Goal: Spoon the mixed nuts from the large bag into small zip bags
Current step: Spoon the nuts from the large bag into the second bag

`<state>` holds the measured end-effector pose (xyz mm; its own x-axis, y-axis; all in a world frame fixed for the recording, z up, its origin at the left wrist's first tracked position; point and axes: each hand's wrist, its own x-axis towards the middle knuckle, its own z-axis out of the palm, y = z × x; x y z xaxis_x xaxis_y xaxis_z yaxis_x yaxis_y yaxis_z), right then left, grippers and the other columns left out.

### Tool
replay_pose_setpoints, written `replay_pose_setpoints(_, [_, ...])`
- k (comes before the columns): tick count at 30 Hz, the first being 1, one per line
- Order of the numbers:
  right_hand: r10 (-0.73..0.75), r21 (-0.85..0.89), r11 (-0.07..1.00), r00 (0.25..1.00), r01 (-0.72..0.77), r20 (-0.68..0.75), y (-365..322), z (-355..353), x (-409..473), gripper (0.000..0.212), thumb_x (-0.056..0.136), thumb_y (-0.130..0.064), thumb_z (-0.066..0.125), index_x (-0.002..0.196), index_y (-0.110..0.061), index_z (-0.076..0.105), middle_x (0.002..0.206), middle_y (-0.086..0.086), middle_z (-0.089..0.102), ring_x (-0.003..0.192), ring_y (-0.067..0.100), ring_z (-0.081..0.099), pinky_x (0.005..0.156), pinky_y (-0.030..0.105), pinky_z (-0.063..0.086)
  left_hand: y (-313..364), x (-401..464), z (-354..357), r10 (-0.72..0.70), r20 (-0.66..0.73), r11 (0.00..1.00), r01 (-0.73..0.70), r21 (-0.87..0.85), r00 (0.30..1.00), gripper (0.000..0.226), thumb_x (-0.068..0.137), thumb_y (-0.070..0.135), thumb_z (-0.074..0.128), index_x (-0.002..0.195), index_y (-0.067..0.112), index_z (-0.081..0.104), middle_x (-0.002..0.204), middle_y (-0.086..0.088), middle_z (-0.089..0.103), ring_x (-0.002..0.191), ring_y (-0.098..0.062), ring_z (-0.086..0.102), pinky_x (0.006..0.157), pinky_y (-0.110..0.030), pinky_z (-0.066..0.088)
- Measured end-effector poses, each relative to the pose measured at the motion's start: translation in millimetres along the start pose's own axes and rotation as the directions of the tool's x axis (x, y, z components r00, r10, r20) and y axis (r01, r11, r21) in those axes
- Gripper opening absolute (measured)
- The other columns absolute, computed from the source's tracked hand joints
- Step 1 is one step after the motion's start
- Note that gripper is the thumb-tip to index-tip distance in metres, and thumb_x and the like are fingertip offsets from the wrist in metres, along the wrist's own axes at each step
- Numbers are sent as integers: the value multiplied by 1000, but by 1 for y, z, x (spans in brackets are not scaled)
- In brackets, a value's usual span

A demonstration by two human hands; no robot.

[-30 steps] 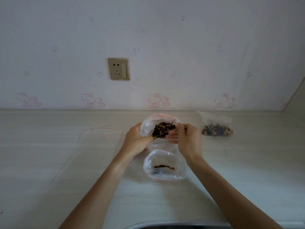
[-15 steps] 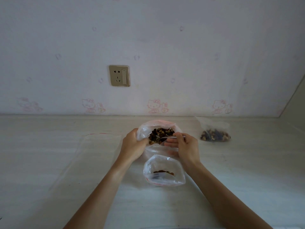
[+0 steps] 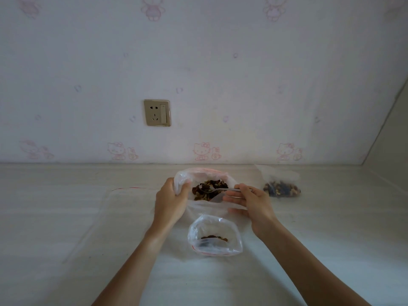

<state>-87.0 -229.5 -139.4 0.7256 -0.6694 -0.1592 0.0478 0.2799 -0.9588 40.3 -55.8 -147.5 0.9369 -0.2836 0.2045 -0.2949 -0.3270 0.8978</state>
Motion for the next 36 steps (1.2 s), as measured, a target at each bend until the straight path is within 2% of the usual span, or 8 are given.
replay_pose_setpoints(7, [-109, -21, 994, 993, 110, 47, -34, -23, -20, 26, 108, -24, 53, 106, -5, 70, 95, 15, 80, 88, 28, 79, 52, 33, 60, -2, -11, -19, 159, -29, 966, -150, 211, 987, 65, 89, 53, 73, 140, 22, 49, 139, 7, 53, 124, -13, 54, 99, -34, 47])
replay_pose_setpoints(15, [-139, -67, 986, 980, 150, 143, -42, -47, -65, 33, 110, -24, 46, 105, 1, 67, 92, 24, 77, 85, 37, 78, 50, 38, 60, 9, -64, -36, 386, 52, 906, -390, 167, 921, 5, 94, 40, 69, 95, 38, 65, 90, 21, 68, 83, -3, 67, 67, -16, 49])
replay_pose_setpoints(22, [-181, -220, 950, 965, 222, 192, -23, -58, -87, 34, 110, -24, 43, 103, 1, 66, 85, 19, 77, 82, 36, 77, 51, 41, 62, 2, -82, -29, 253, 241, 894, -322, 312, 937, 28, 89, 64, 63, 98, 39, 71, 77, 19, 68, 73, 6, 65, 59, -19, 47])
replay_pose_setpoints(25, [-352, -425, 788, 892, 446, 284, -17, -60, -93, 29, 109, -24, 44, 101, -10, 67, 84, 5, 77, 82, 24, 76, 58, 44, 63, 4, -79, -26, 238, 265, 897, -316, 308, 934, 17, 96, 48, 66, 98, 32, 74, 79, 17, 69, 64, 3, 67, 60, -20, 47])
replay_pose_setpoints(28, [-509, -608, 261, 642, 750, 573, -18, -67, -101, 31, 109, -32, 42, 103, -16, 68, 86, -8, 72, 76, 14, 69, 61, 38, 59, 7, -74, -25, 211, 283, 925, -284, 251, 936, 14, 100, 40, 65, 97, 30, 75, 86, 13, 70, 50, -6, 68, 59, -20, 49])
replay_pose_setpoints(31, [-457, -548, -173, 426, 818, 781, -23, -68, -105, 36, 110, -34, 37, 104, -15, 67, 84, -2, 65, 67, 20, 58, 55, 44, 52, 5, -72, -25, 219, 291, 915, -300, 271, 931, 13, 101, 38, 66, 92, 32, 73, 83, 12, 71, 49, -6, 68, 58, -16, 48])
replay_pose_setpoints(33, [-480, -516, -211, 372, 830, 795, -25, -67, -106, 32, 110, -31, 41, 103, -14, 67, 82, -2, 63, 66, 20, 56, 54, 43, 50, 3, -73, -24, 227, 299, 892, -321, 318, 927, 13, 101, 41, 64, 93, 35, 73, 83, 14, 71, 56, -4, 68, 64, -23, 50])
replay_pose_setpoints(36, [-572, -527, 75, 469, 847, 673, -24, -68, -103, 31, 108, -35, 42, 105, -19, 67, 89, -10, 68, 71, 12, 64, 60, 36, 54, 1, -72, -26, 223, 286, 883, -317, 346, 932, 16, 99, 48, 63, 96, 38, 73, 83, 18, 71, 64, -2, 68, 68, -28, 54])
